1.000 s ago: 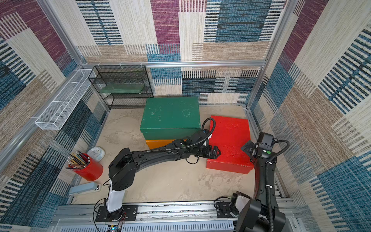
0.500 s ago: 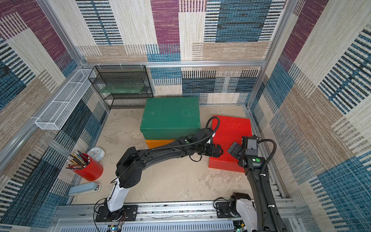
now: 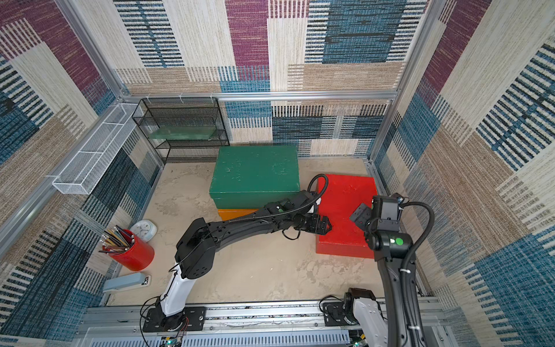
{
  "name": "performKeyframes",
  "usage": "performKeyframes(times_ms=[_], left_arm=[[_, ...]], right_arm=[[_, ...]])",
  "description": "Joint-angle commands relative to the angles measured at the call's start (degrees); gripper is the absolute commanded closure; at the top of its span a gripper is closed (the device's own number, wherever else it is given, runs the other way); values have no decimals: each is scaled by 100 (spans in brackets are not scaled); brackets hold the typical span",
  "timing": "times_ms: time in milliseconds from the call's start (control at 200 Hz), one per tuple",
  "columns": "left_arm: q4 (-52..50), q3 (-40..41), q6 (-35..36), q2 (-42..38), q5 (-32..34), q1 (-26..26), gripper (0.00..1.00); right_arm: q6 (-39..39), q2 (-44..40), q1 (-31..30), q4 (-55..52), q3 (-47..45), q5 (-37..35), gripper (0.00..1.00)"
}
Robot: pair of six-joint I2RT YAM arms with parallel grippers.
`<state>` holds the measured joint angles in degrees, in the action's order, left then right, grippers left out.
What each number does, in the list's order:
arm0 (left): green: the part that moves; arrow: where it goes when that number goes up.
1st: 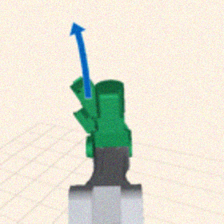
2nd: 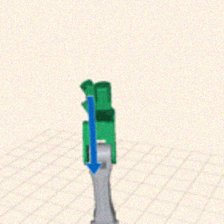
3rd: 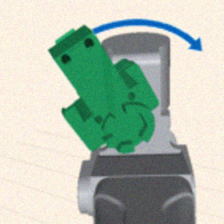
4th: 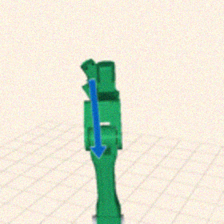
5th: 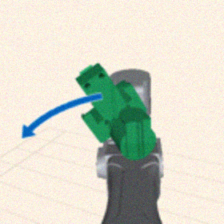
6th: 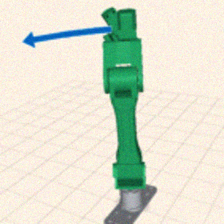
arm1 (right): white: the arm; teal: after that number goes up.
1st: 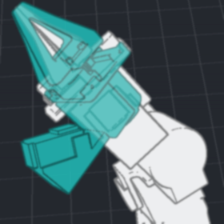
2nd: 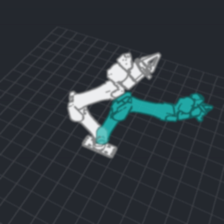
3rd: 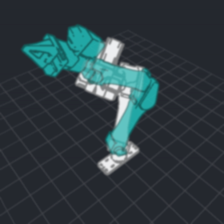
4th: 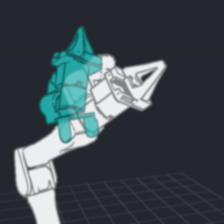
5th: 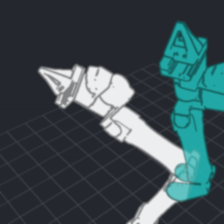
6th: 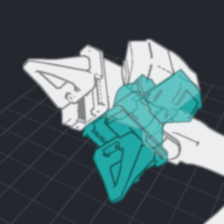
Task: Stack the shoeboxes
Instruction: Move the shoebox to the center of the board.
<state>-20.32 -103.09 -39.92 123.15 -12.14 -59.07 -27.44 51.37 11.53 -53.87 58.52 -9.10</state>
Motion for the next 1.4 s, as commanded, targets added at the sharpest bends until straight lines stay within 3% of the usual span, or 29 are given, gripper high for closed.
performKeyframes(times_ms=[0,110,250,346,731,946,1137,1397], left_arm=[[94,213,59,-319,118,1,6],[252,572,0,-675,203,-4,5],[579,1011,-170,-988,112,-37,5],[706,1208,-248,-1081,34,-70,5],[1292,1928,-508,-1508,-19,-198,4],[1311,2227,-486,-1838,89,-189,4],[1290,2505,-413,-2134,324,-182,3],[1193,2688,-361,-2360,503,-154,3]], right_arm=[[595,709,691,526,326,246,5],[768,1538,1507,1026,589,621,5],[305,2801,1965,935,1002,746,5],[175,3058,2026,1071,820,939,5],[-366,1576,1029,1303,-1023,488,5],[-621,765,422,932,-1433,364,5],[-936,-219,-743,771,-1738,168,5],[-1835,-408,-1919,579,-2298,140,5]])
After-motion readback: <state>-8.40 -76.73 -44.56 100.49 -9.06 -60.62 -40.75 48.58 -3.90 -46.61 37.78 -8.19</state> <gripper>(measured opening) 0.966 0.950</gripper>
